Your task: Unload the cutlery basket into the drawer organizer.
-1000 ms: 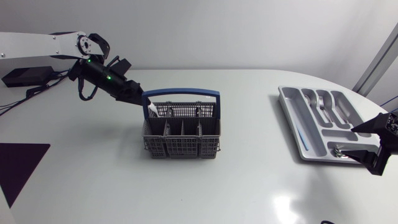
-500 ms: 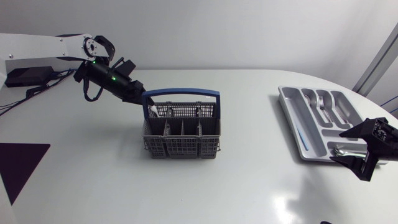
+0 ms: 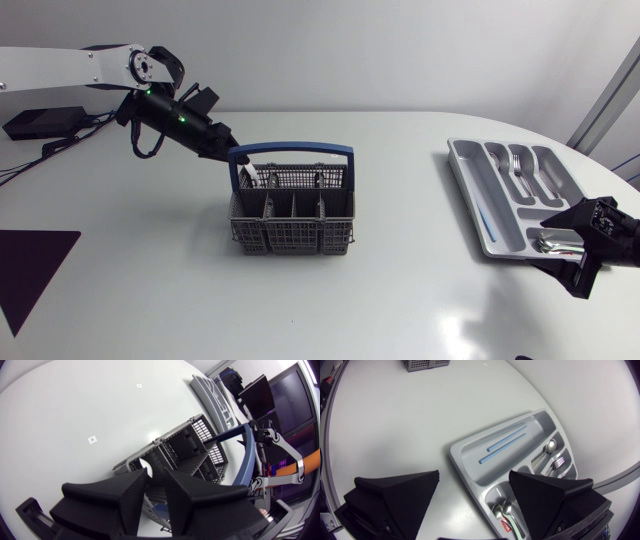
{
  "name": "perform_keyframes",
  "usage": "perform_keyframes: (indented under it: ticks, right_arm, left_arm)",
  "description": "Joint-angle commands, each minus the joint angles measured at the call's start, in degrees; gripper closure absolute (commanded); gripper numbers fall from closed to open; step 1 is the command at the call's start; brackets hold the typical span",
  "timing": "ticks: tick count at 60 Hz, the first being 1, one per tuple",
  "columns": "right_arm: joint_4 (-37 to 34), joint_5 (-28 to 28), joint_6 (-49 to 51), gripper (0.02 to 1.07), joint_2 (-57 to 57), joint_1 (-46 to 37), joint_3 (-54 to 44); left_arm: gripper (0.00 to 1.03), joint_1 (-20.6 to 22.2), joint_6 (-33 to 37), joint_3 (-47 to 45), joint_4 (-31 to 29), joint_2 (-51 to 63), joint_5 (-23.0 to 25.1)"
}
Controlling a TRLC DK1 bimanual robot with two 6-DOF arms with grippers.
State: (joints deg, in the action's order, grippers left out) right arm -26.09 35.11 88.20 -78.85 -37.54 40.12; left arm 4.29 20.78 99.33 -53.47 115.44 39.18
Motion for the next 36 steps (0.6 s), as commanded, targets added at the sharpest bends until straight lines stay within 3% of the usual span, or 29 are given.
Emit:
perform_keyframes:
  ticks: [1, 14, 22, 36]
  right_arm:
    - [0.9, -0.3, -0.8, 0.07, 0.2, 0.5, -1.7]
    - [1.5, -0.4, -0.7, 0.07, 0.3, 0.6, -2.3]
    - [1.5, -0.5, -0.2, 0.07, 0.3, 0.5, -2.7]
    - [1.5, -0.5, 0.3, 0.07, 0.4, 0.6, -3.2]
  left_arm:
    - [0.79, 0.6, -0.3, -1.9, -0.2, -1.5, 0.9]
    - [0.79, 1.9, -0.2, -2.1, -0.2, -1.9, 0.0]
    - [0.78, 0.5, -0.8, -1.2, -0.1, -3.2, -0.1]
    - [0.69, -1.6, -1.3, -1.5, -0.1, -3.4, -4.5]
